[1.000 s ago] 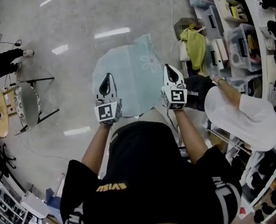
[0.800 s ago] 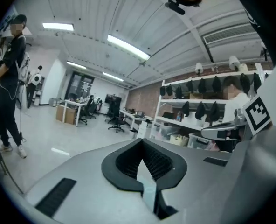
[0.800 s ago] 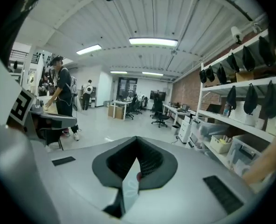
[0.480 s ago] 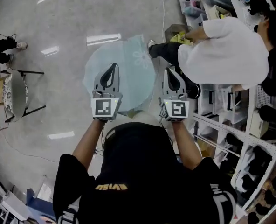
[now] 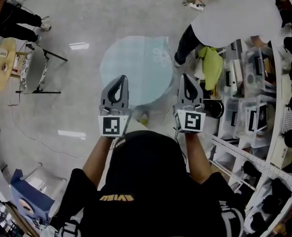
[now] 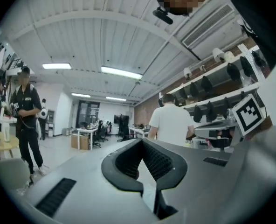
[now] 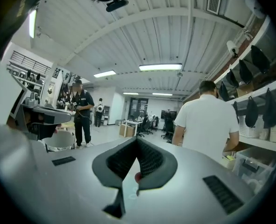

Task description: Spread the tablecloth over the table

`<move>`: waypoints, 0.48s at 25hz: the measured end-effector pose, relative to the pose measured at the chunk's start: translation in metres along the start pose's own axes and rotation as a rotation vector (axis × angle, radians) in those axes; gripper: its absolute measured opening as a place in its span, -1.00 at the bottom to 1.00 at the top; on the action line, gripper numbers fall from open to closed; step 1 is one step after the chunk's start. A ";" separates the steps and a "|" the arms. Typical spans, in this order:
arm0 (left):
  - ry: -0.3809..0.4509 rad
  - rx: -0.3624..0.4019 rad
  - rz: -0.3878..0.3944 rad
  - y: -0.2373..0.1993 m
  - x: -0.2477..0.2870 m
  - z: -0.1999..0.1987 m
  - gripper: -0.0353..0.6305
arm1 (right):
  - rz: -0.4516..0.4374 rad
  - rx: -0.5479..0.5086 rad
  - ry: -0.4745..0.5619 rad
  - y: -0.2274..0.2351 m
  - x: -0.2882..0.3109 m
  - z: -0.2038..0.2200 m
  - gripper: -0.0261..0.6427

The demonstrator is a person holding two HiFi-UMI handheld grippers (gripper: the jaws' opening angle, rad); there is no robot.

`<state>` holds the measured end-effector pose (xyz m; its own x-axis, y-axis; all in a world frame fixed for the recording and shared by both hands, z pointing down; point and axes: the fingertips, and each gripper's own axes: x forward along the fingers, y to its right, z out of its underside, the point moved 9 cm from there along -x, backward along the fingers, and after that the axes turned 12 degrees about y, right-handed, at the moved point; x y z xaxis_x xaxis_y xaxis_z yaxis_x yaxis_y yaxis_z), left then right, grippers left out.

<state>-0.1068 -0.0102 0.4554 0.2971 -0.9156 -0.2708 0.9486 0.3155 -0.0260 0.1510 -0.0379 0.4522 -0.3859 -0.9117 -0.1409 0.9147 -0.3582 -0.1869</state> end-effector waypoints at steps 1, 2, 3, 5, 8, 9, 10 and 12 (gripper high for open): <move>0.007 0.023 0.010 0.011 -0.007 -0.005 -0.84 | 0.004 0.006 0.011 0.001 -0.009 -0.002 -0.92; 0.011 0.037 0.018 0.020 -0.013 -0.009 -0.84 | 0.007 0.014 0.021 0.001 -0.015 -0.004 -0.92; 0.013 0.045 0.023 0.026 -0.018 -0.014 -0.84 | 0.006 0.019 0.029 0.000 -0.021 -0.006 -0.92; 0.021 0.060 0.026 0.034 -0.025 -0.020 -0.84 | -0.003 0.017 0.046 -0.004 -0.029 -0.011 -0.92; 0.037 0.086 0.015 0.042 -0.030 -0.027 -0.84 | -0.005 0.022 0.065 -0.006 -0.038 -0.016 -0.92; 0.041 0.091 0.008 0.044 -0.031 -0.029 -0.84 | -0.001 0.028 0.064 -0.005 -0.041 -0.018 -0.92; 0.041 0.093 0.003 0.046 -0.032 -0.031 -0.84 | 0.003 0.035 0.061 -0.004 -0.044 -0.018 -0.92; 0.034 0.091 -0.002 0.047 -0.036 -0.033 -0.84 | 0.002 0.059 0.062 -0.003 -0.048 -0.020 -0.92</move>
<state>-0.0763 0.0456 0.4322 0.2924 -0.9070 -0.3031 0.9557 0.2879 0.0605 0.1641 0.0110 0.4400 -0.3888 -0.8990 -0.2017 0.9204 -0.3690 -0.1296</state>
